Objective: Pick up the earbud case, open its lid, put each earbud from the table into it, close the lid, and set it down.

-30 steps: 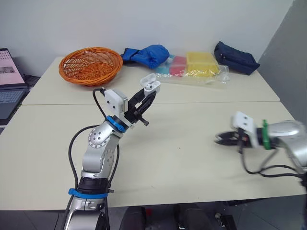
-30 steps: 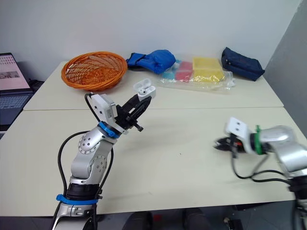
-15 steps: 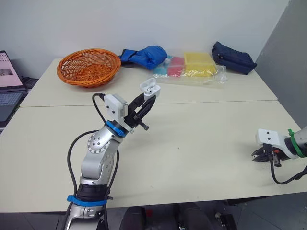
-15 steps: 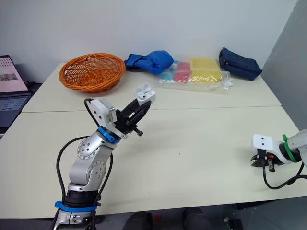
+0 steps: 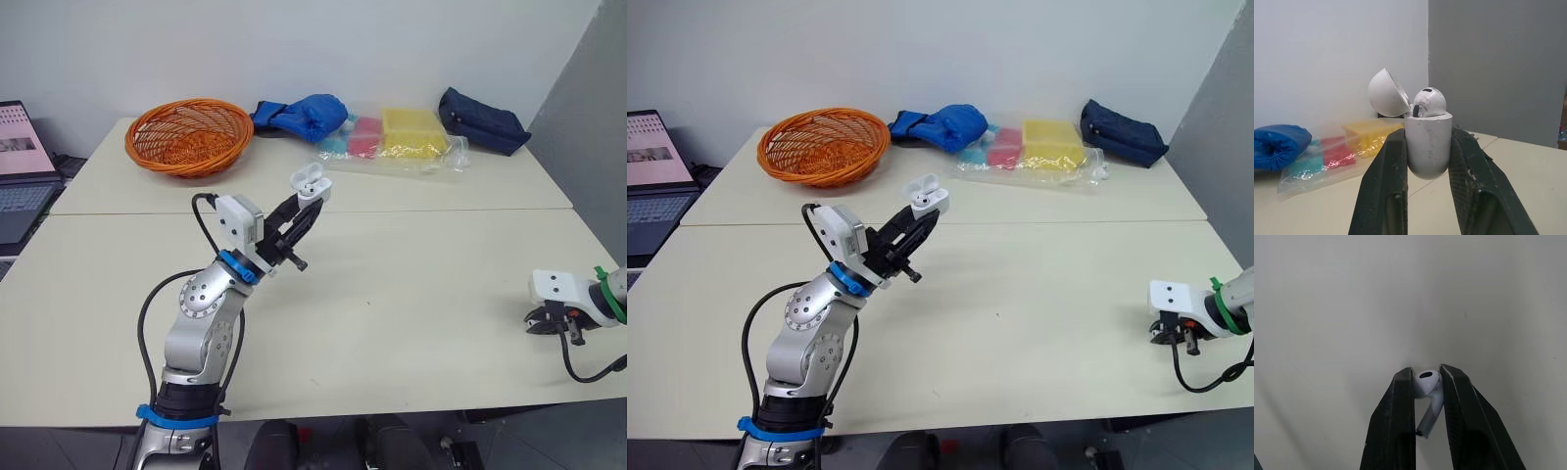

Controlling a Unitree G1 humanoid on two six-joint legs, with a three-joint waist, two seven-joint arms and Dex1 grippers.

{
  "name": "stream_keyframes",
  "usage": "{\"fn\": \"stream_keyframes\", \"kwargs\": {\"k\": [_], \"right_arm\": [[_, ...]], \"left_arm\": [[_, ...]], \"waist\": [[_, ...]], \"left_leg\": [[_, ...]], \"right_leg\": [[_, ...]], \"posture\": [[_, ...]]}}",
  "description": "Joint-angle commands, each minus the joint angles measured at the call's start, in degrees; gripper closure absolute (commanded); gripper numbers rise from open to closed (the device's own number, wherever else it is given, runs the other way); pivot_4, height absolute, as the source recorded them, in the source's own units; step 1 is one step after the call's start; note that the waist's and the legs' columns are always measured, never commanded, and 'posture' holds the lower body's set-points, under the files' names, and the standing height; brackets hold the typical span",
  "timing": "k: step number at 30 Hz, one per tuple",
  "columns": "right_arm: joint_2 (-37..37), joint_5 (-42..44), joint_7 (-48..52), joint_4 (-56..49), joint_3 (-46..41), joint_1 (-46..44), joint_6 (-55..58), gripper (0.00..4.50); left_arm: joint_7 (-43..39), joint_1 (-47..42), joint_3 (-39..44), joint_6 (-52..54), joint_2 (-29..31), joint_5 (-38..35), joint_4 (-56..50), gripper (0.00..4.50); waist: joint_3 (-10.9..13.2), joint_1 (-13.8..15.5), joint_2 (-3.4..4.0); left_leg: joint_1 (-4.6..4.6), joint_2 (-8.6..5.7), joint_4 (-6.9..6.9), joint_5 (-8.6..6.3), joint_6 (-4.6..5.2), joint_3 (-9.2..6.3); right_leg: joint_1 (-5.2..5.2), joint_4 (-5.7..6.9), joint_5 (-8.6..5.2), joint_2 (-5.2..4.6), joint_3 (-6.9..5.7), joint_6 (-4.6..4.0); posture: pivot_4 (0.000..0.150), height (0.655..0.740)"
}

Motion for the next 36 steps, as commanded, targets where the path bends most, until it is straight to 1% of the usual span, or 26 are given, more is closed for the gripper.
{"fn": "stream_keyframes", "kwargs": {"k": [1,4,5,12,15,19,22,26,36], "right_arm": [[-0.7,-1.3,0.9,1.2,-0.2,0.1,0.8,2.8],[-0.6,-0.9,0.7,0.7,-1.0,-0.1,2.4,1.68],[-1.1,-0.6,0.9,0.1,-1.3,0.4,2.5,1.38],[-2.2,-0.8,1.3,-0.3,-1.7,1.3,4.0,1.38],[-1.5,-1.0,0.9,0.3,-1.6,-0.3,7.9,1.38],[-1.2,-1.1,1.0,0.1,-1.4,-1.1,9.8,1.38],[-0.7,-0.2,1.6,-1.7,-1.7,-0.7,14.1,1.96],[-0.2,0.1,1.3,-3.6,-1.6,-0.6,18.2,1.96],[1.5,0.1,1.2,-7.1,-0.9,-1.7,24.4,1.96]], "left_arm": [[0.1,-1.0,-0.3,-0.5,-0.3,-0.9,-2.1,3.75],[0.1,-0.7,-0.3,-0.6,-0.4,-0.8,-2.3,3.75],[0.2,-0.6,-0.3,-0.7,-0.5,-0.8,-2.3,3.75],[0.5,-0.3,-0.5,-1.0,-1.3,-0.5,-2.3,3.75],[0.4,-0.2,-0.6,-1.0,-1.4,-0.5,-2.4,3.75],[0.4,-0.3,-0.6,-1.0,-1.5,-0.4,-2.3,3.75],[0.5,-0.1,-0.7,-1.0,-1.7,-0.4,-2.5,3.75],[0.4,0.4,-0.8,-0.9,-1.7,-0.4,-2.9,3.75],[0.6,0.1,-1.0,-1.0,-1.5,-0.3,-2.8,3.75]], "waist": [[0.0,0.0,0.0],[0.0,-0.1,0.0],[0.0,-0.1,0.0],[0.0,-0.1,0.0],[0.0,-0.1,0.0],[0.0,-0.1,0.0],[0.0,-0.1,0.0],[0.0,-0.1,0.0],[0.0,-0.4,0.0]], "left_leg": [[0.0,0.0,0.0,0.0,0.0,-0.01],[0.01,0.01,0.0,0.0,0.0,0.0],[0.02,0.01,0.0,0.0,0.0,0.0],[0.05,0.0,0.01,0.0,0.0,0.02],[0.04,0.01,0.0,0.0,0.0,0.01],[0.04,0.0,0.0,0.0,0.0,0.02],[0.05,0.01,0.0,0.0,0.0,0.02],[0.04,0.02,-0.02,0.0,0.0,0.01],[0.11,0.05,-0.02,0.0,0.0,0.01]], "right_leg": [[0.0,0.0,0.0,0.0,-0.01,0.0],[0.0,0.0,0.0,0.01,0.0,0.0],[0.0,0.01,0.0,0.01,0.01,0.0],[0.02,0.02,0.0,0.0,0.03,-0.01],[0.02,0.02,0.01,0.01,0.02,0.01],[0.01,0.03,0.01,0.01,0.02,0.0],[0.01,0.03,0.01,0.01,0.02,0.0],[0.0,0.03,0.01,0.01,0.01,0.01],[0.01,0.09,0.01,0.06,0.03,0.01]], "posture": [[0.15,0.74],[0.15,0.74],[0.15,0.74],[0.15,0.74],[0.15,0.74],[0.15,0.74],[0.15,0.74],[0.15,0.74],[0.15,0.74]]}}
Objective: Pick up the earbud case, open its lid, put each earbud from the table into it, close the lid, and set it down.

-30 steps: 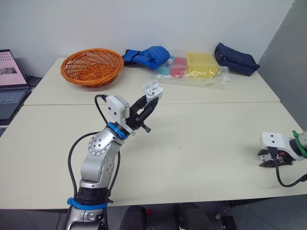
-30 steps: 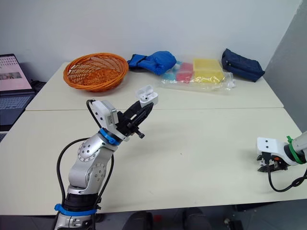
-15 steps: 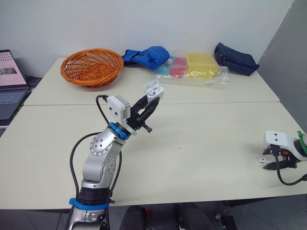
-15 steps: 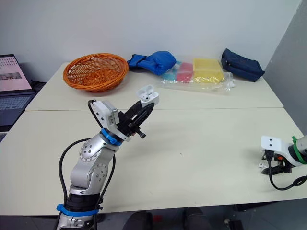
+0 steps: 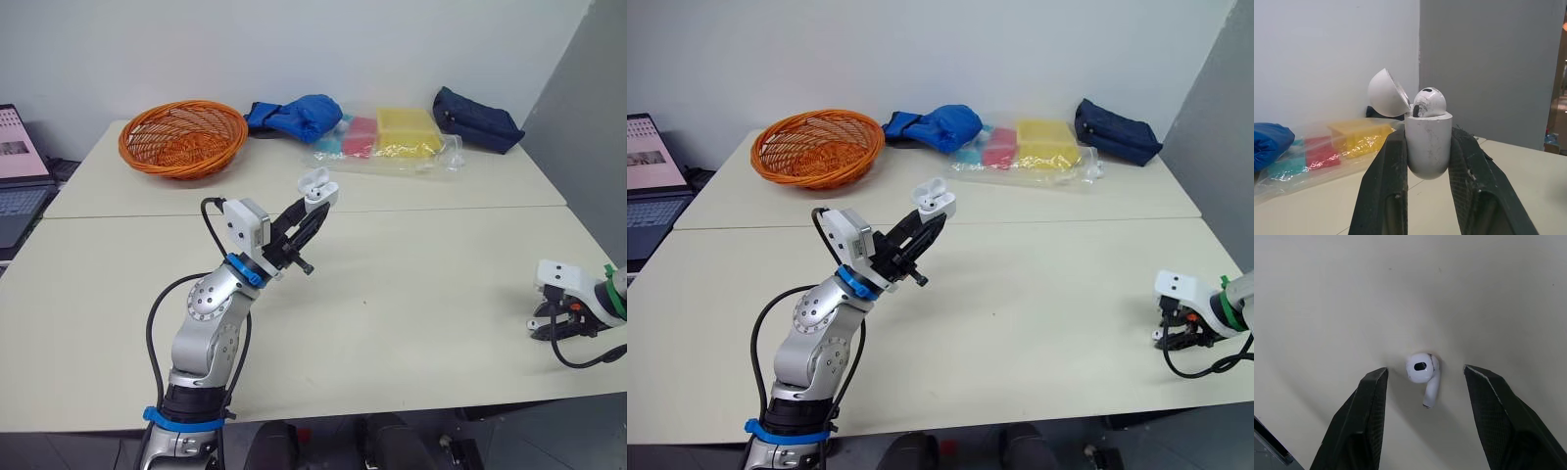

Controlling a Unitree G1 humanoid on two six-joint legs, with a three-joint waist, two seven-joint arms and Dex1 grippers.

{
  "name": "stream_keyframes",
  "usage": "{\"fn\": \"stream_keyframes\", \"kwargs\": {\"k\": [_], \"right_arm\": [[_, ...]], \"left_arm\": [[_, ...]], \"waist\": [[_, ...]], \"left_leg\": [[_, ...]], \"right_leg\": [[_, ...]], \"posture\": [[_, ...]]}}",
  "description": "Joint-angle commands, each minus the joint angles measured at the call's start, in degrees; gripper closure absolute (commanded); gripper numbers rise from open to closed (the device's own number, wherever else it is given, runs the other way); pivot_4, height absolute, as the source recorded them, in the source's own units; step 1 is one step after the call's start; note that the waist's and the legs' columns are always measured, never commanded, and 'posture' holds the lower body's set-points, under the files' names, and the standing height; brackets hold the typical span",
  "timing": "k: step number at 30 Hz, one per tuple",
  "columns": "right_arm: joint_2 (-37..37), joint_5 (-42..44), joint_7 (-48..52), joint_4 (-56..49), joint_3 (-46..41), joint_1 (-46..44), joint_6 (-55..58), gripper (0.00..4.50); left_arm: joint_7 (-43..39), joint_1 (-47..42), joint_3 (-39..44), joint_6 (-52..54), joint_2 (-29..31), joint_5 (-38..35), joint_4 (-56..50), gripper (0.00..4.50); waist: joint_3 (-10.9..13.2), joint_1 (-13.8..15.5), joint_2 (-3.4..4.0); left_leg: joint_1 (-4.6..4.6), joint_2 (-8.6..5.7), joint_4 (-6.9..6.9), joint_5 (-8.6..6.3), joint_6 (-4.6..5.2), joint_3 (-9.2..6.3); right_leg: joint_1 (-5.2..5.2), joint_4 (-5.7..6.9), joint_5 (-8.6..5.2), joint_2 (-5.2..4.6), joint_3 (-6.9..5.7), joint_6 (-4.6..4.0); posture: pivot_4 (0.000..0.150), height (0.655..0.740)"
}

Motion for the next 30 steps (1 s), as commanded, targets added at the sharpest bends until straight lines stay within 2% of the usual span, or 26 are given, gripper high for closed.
{"fn": "stream_keyframes", "kwargs": {"k": [1,19,22,27,30], "right_arm": [[0.4,0.5,0.4,-1.8,-0.1,-0.3,0.8,1.96],[1.2,-1.1,0.5,-2.5,0.9,-0.9,2.6,1.96],[1.1,-1.0,0.6,-2.5,0.8,-0.7,2.3,2.55],[1.6,-0.8,0.3,-2.4,0.7,-1.0,2.8,4.13],[1.6,-0.7,0.4,-2.6,0.5,-1.1,2.9,4.13]], "left_arm": [[0.4,-0.6,0.1,-1.1,0.0,-0.3,-2.6,3.75],[1.2,-0.4,-0.3,-0.9,0.0,-0.3,-3.1,3.75],[1.2,-0.1,-0.1,-0.8,0.2,-0.4,-3.3,3.75],[1.3,-0.1,-0.2,-0.7,0.1,-0.4,-3.3,3.75],[1.1,-0.3,-0.1,-0.9,0.2,-0.4,-3.0,3.75]], "waist": [[0.0,0.0,0.0],[0.0,0.0,0.0],[0.0,0.0,0.0],[0.0,0.0,0.0],[0.0,0.0,0.0]], "left_leg": [[0.0,0.0,0.0,0.0,0.0,0.0],[0.02,-0.01,0.01,0.0,0.0,0.02],[0.03,-0.01,0.01,0.0,0.0,0.02],[0.02,0.0,-0.03,0.0,0.0,0.0],[0.02,0.0,-0.03,0.0,0.0,0.02]], "right_leg": [[0.0,0.01,0.0,0.0,0.0,0.0],[0.01,0.0,-0.01,0.0,0.02,-0.01],[0.01,0.01,-0.01,0.0,0.02,-0.01],[0.01,0.0,0.0,0.0,-0.01,-0.01],[0.0,-0.01,-0.01,0.0,0.01,-0.01]], "posture": [[0.15,0.74],[0.15,0.74],[0.15,0.74],[0.15,0.74],[0.15,0.74]]}}
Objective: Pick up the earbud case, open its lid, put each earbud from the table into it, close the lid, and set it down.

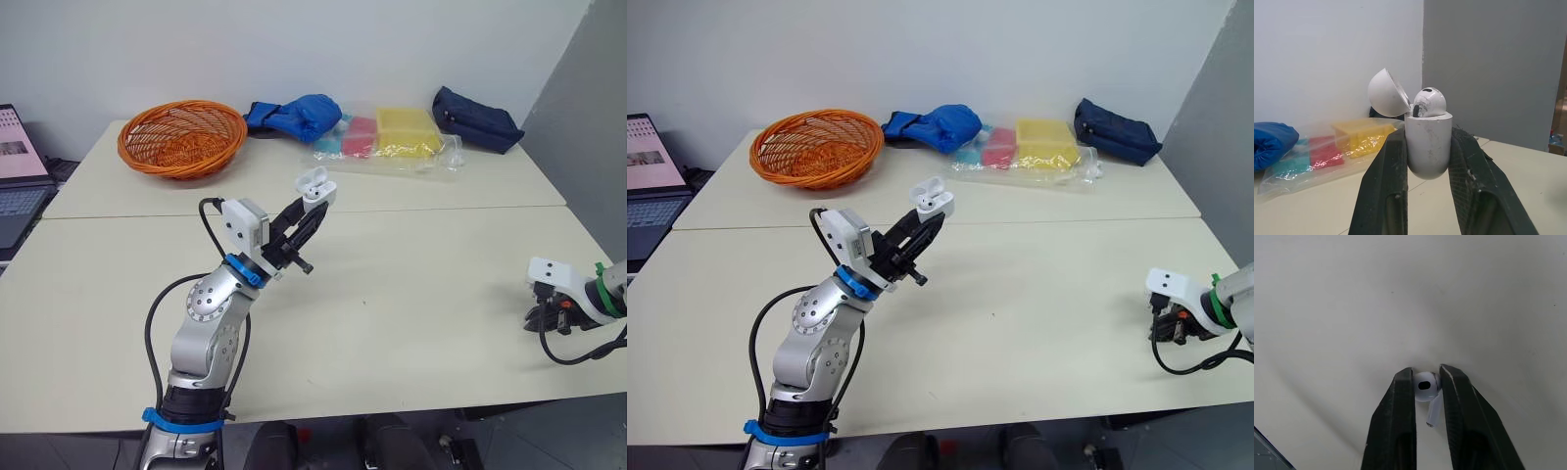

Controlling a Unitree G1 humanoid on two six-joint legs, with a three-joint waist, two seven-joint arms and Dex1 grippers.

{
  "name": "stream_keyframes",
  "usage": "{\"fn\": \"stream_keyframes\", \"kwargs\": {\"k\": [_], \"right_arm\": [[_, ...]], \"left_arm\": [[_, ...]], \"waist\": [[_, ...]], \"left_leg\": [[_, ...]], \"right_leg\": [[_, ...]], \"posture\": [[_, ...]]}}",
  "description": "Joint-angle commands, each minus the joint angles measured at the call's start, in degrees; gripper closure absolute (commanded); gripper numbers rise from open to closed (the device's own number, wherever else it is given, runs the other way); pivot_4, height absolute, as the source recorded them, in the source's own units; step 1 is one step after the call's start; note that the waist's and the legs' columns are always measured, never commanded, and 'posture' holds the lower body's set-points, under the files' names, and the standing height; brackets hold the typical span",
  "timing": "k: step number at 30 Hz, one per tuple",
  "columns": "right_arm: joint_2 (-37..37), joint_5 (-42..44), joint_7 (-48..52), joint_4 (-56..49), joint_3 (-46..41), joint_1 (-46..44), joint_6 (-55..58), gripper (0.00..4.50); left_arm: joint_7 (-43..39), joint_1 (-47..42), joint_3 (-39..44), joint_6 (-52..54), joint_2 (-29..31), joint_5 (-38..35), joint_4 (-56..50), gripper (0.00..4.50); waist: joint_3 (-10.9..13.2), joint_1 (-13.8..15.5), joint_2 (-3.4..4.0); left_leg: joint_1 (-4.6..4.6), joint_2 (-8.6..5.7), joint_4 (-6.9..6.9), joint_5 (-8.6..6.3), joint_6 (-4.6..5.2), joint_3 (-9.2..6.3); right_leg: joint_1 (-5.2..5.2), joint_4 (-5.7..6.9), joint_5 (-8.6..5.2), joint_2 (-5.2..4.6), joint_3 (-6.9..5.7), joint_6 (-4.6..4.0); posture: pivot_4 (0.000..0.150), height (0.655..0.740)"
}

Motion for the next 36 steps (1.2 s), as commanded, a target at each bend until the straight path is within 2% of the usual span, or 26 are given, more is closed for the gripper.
{"fn": "stream_keyframes", "kwargs": {"k": [1,5,8,10,13,16,21,36], "right_arm": [[0.4,0.7,0.5,-0.9,0.2,-0.4,0.4,4.13],[0.4,3.3,1.0,-2.7,-2.2,-0.8,-1.4,4.13],[3.9,8.8,0.7,-8.4,-5.1,-5.4,-0.5,4.13],[10.8,14.7,-4.7,-12.6,-9.5,-10.7,7.0,4.13],[27.8,26.2,-22.1,-18.8,-23.1,-17.4,13.1,4.13],[36.6,31.0,-31.9,-27.8,-27.4,-19.3,15.8,4.13],[45.9,33.2,-43.0,-34.3,-24.3,-22.8,16.1,4.13],[52.4,35.2,-49.0,-32.9,-17.4,-20.4,12.0,4.13]], "left_arm": [[0.1,-0.6,0.0,-0.9,0.0,-0.4,-2.4,3.75],[-0.2,-0.9,-0.1,-1.4,0.1,-0.2,-1.8,3.75],[-0.7,-1.6,0.1,-2.2,0.1,0.1,-0.4,3.75],[-0.7,-2.5,0.2,-3.0,-0.1,0.2,0.9,3.75],[-0.6,-4.0,-0.2,-5.0,-1.1,0.9,3.4,3.75],[-0.7,-5.5,-0.1,-6.2,-1.6,1.0,5.2,3.75],[-1.6,-7.2,-0.3,-6.7,-2.0,0.4,6.8,3.75],[-2.8,-8.4,-0.7,-5.2,-2.5,-0.6,6.0,3.75]], "waist": [[0.0,0.0,0.0],[0.0,0.0,0.0],[0.0,-0.4,0.01],[0.0,-1.0,0.05],[0.0,-1.2,0.03],[0.0,-0.2,0.05],[0.0,0.4,0.08],[0.0,0.1,0.08]], "left_leg": [[0.0,0.0,0.0,0.0,0.0,0.0],[0.01,0.0,0.01,0.0,0.0,0.0],[0.01,0.0,0.0,0.0,0.0,0.01],[0.05,-0.01,0.0,0.0,0.0,-0.01],[0.09,0.03,0.0,0.0,0.0,-0.16],[0.03,0.06,-0.02,0.01,-0.02,-0.26],[-0.62,0.01,0.02,0.0,-0.02,-0.18],[-0.62,0.06,0.01,0.01,-0.01,-0.29]], "right_leg": [[0.0,0.0,0.0,0.0,0.0,0.0],[0.0,0.02,0.0,0.0,0.01,-0.01],[-0.02,0.03,0.0,0.02,0.03,0.01],[-0.03,0.09,0.05,0.07,0.13,0.03],[-0.01,0.19,0.13,0.16,0.07,-0.02],[-0.04,0.25,0.07,0.17,-0.06,-0.08],[-0.39,-0.02,0.09,-0.01,-0.16,-0.09],[-0.41,0.03,0.03,0.06,-0.22,0.04]], "posture": [[0.15,0.74],[0.15,0.74],[0.15,0.74],[0.15,0.74],[0.15,0.74],[0.15,0.74],[0.15,0.74],[0.15,0.74]]}}
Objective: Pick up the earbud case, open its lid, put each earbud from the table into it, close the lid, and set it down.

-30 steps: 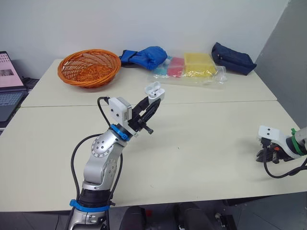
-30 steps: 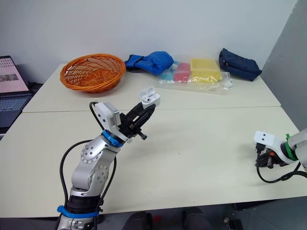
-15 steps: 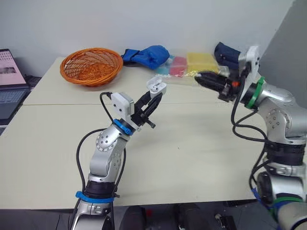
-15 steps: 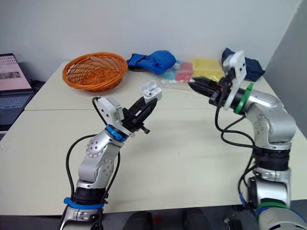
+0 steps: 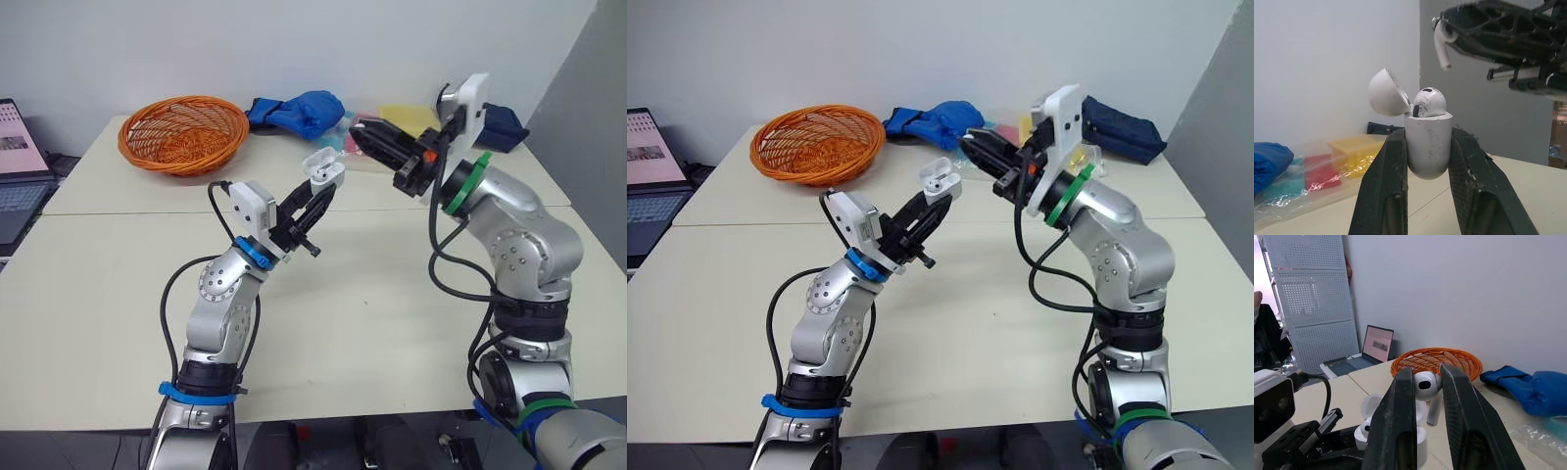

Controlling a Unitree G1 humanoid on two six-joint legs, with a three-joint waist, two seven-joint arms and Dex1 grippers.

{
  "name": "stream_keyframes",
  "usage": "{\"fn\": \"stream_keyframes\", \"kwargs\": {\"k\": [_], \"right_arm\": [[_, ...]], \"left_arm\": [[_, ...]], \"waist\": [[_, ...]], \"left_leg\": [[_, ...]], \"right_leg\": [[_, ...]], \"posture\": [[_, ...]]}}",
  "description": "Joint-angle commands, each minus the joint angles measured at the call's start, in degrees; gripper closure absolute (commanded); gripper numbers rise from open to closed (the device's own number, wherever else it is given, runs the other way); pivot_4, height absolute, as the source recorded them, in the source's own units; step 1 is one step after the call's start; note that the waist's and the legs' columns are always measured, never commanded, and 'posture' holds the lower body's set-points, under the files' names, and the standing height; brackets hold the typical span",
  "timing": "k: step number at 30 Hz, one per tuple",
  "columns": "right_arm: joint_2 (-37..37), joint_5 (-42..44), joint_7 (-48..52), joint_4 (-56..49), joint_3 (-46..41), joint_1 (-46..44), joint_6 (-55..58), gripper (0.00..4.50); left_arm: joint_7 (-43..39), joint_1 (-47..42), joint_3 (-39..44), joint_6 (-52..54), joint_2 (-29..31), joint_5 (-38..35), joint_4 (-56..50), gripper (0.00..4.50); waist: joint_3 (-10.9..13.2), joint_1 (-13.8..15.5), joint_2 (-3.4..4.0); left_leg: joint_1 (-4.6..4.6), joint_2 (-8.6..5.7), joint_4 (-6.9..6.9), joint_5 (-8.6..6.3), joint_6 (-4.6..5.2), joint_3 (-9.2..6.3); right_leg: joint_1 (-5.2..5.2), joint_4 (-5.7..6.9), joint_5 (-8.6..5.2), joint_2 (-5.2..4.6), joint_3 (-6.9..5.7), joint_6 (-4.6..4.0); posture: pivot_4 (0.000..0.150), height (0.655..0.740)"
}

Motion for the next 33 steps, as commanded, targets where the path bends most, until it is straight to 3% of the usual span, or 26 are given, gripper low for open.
{"fn": "stream_keyframes", "kwargs": {"k": [1,33], "right_arm": [[0.9,1.3,-0.8,-1.1,0.8,-0.4,-2.3,4.13],[-1.3,-0.3,-1.5,1.3,5.3,3.2,-6.7,4.13]], "left_arm": [[-0.3,-1.2,-0.5,-0.1,-0.3,-0.8,-2.3,3.75],[-1.7,-0.1,0.0,0.5,0.2,-1.3,-3.4,3.75]], "waist": [[0.0,0.0,0.0],[0.0,0.0,0.0]], "left_leg": [[-0.01,-0.01,0.0,0.0,0.0,0.01],[-0.02,0.0,-0.02,0.0,0.0,0.0]], "right_leg": [[0.0,-0.01,0.0,-0.01,0.0,0.0],[0.0,-0.08,-0.01,-0.01,-0.01,0.01]], "posture": [[0.15,0.74],[0.15,0.74]]}}
